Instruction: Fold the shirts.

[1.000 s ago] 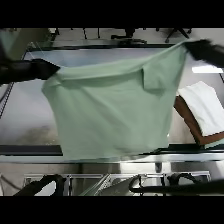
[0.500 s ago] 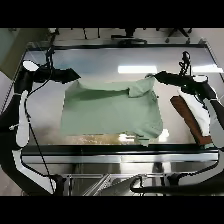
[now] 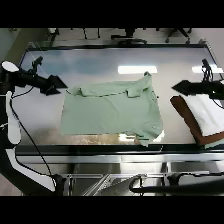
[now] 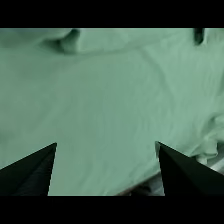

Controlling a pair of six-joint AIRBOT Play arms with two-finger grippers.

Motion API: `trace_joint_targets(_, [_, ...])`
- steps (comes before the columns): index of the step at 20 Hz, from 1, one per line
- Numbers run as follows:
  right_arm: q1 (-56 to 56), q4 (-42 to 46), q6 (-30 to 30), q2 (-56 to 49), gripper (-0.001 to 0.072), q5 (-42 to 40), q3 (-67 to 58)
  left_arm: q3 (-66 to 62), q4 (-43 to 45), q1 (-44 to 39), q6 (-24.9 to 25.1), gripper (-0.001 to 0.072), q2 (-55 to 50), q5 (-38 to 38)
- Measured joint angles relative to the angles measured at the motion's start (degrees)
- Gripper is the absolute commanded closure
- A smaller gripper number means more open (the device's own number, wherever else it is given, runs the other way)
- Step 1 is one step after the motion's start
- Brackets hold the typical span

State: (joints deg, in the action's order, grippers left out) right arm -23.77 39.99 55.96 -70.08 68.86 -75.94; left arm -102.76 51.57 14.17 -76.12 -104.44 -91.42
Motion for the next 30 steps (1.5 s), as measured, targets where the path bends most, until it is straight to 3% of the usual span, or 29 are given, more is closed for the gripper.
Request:
trace_joint_targets(3, [-3.1, 4.7, 3.3, 2.5, 0.0404, 5.6, 5.8, 14.4, 7.3, 2.8, -0.2, 0.0006, 5.5, -0.4])
trace_joint_targets(8, [-5.2, 7.1, 5.4, 4.1, 0.0400, 9.4, 13.2, 33.2, 12.9, 7.1, 0.7, 0.0006, 10.1, 5.7])
trace_joint_targets(10, [-5.4, 7.5, 5.6, 4.2, 0.0263, 9.9, 15.1, 37.5, 12.9, 8.0, 1.6, 0.0006, 10.1, 8.5])
trace_joint_targets(12, [-5.5, 7.6, 5.6, 4.3, 0.0267, 10.1, 16.8, 39.8, 10.3, 7.8, 2.7, 0.0007, 9.3, 8.8])
trace_joint_targets(14, [-5.5, 7.8, 5.8, 4.3, 0.0265, 10.0, 18.3, 40.8, 7.4, 6.8, 4.2, 0.0274, 7.5, 10.1])
trace_joint_targets(15, [-5.5, 7.8, 5.8, 4.4, 0.0265, 9.9, 19.1, 40.6, 5.9, 6.1, 4.9, 0.0441, 6.3, 10.8])
trace_joint_targets(16, [-5.5, 7.9, 5.8, 4.3, 0.0265, 9.4, 19.8, 40.0, 5.2, 5.3, 5.4, 0.0680, 5.3, 11.3])
trace_joint_targets(27, [0.5, 5.4, 5.3, -1.8, 0.0285, 4.0, 24.3, 29.9, 5.1, 0.6, 6.3, 0.0693, 1.4, 10.8])
trace_joint_targets(30, [3.4, 2.1, 2.8, -4.1, 0.0607, 2.2, 24.5, 30.3, 4.5, 0.5, 6.1, 0.0694, 1.4, 9.5])
